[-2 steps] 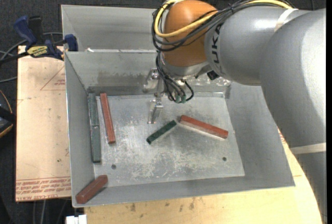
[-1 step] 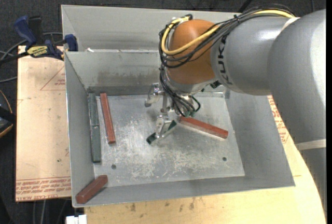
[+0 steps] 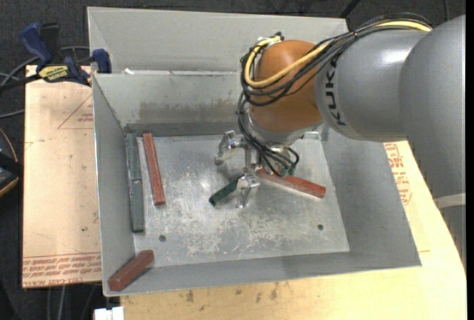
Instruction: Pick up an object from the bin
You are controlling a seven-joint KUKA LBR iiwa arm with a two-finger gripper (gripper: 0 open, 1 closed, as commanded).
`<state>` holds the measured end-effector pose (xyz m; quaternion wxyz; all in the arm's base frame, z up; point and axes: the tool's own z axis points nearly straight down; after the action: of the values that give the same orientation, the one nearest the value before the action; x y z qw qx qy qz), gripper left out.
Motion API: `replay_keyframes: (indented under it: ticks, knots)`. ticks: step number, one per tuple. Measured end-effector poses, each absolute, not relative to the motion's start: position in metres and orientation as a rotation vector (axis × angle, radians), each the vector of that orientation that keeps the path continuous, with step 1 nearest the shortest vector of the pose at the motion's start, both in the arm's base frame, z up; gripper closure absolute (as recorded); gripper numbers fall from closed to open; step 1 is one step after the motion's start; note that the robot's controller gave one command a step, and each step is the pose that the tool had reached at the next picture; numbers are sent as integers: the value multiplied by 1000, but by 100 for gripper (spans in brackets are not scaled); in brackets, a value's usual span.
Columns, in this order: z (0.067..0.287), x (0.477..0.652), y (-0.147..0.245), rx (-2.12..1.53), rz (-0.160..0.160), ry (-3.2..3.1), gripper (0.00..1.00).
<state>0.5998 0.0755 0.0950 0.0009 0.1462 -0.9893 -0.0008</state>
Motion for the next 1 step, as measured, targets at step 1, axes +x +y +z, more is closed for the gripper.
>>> replay_keyframes:
  ticks: [1]
  knots:
    - [101,594,80,578,-1,-3090,0]
